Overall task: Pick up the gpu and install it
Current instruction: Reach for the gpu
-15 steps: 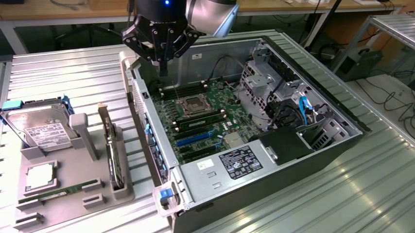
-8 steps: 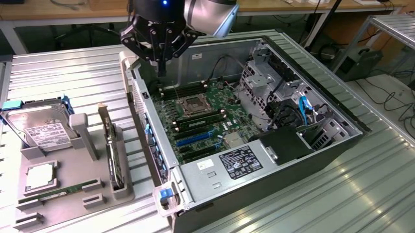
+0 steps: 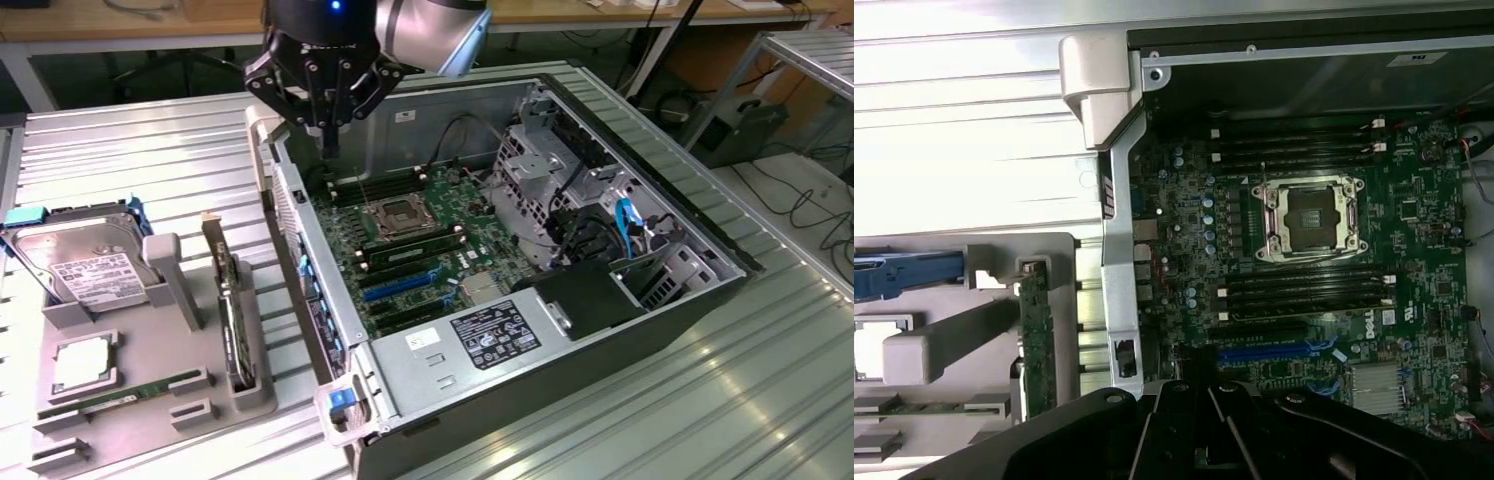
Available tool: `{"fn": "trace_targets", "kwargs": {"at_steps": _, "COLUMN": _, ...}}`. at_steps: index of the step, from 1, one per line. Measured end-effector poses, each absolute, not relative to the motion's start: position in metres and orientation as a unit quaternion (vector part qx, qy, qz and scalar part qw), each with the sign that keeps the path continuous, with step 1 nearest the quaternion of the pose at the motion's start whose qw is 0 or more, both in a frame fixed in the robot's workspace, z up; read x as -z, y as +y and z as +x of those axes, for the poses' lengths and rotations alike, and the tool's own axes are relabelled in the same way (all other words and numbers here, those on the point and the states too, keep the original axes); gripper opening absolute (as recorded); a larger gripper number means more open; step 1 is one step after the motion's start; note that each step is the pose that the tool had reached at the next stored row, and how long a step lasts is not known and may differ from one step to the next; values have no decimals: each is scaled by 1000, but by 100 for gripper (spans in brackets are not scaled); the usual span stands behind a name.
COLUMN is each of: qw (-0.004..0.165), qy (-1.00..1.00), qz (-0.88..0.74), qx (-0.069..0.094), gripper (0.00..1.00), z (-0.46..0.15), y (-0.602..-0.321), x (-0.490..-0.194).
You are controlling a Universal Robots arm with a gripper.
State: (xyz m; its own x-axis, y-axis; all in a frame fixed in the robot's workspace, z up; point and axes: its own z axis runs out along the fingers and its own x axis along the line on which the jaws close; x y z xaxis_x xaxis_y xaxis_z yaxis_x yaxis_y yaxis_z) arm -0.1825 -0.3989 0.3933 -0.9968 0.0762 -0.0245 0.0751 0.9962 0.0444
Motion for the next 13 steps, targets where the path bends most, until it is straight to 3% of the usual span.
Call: {"fn": "trace_targets", "kwargs": {"at_steps": 13, "qw": 13, "qy": 999, "qz": 38, "qx": -22, "gripper": 11, "z": -186, "y": -399, "x": -393}}
